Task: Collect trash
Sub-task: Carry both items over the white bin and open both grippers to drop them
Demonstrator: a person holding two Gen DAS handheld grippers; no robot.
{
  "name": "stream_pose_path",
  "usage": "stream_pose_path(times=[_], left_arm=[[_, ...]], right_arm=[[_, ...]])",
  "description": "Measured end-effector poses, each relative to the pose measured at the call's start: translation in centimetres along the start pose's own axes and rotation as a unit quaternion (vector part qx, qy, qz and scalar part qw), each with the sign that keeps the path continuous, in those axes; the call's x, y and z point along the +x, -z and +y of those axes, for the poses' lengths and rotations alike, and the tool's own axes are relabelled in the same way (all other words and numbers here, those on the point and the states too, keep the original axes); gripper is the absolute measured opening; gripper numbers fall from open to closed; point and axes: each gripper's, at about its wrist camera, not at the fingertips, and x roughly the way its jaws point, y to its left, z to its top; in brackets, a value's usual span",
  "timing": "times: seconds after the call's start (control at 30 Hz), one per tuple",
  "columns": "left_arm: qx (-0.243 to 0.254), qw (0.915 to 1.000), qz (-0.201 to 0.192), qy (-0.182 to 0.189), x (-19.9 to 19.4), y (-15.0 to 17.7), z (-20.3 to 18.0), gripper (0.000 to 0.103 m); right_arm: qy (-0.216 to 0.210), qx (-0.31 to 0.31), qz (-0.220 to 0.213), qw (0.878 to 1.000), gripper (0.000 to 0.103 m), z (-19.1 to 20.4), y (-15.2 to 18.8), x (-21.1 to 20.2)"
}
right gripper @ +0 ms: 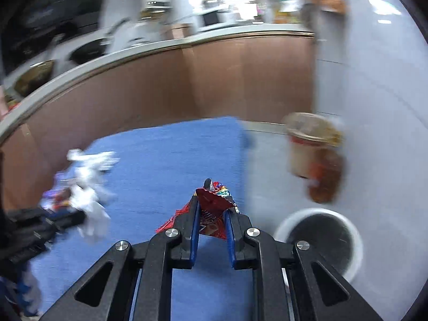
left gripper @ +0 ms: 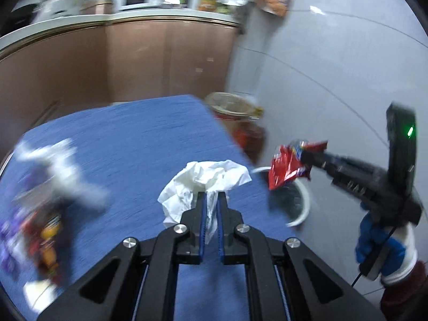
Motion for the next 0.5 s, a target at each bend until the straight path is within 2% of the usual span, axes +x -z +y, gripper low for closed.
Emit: stream_pose_path(times=[0.07, 0.17, 0.33, 0.5], left_arm=[[0.015, 0.9993, 0.010, 0.033, 2.2, -1.5, -2.6, 0.007], [0.031, 0.9959, 0.034, 0.078, 6.3, -3.7, -6.2, 0.007], [0.043, 0.9874, 0.076, 0.132, 13.5, -6.2, -11.4, 0.007], [0.042, 0.9815, 0.111, 0.150, 19.3, -6.7, -13.7, 0.007]], right_arm=[[0.052, 0.027, 0.005, 0.998, 0.016, -3.2, 1.3, -0.7], [0.105, 0.064, 0.018, 0.992, 0.016, -7.2, 3.0, -0.8], [0.160, 0.093, 0.039, 0.982, 0.016, -10.7, 5.1, 1.5], [0.178, 0.109, 0.060, 0.976, 0.020, -14.7, 6.0, 5.4]])
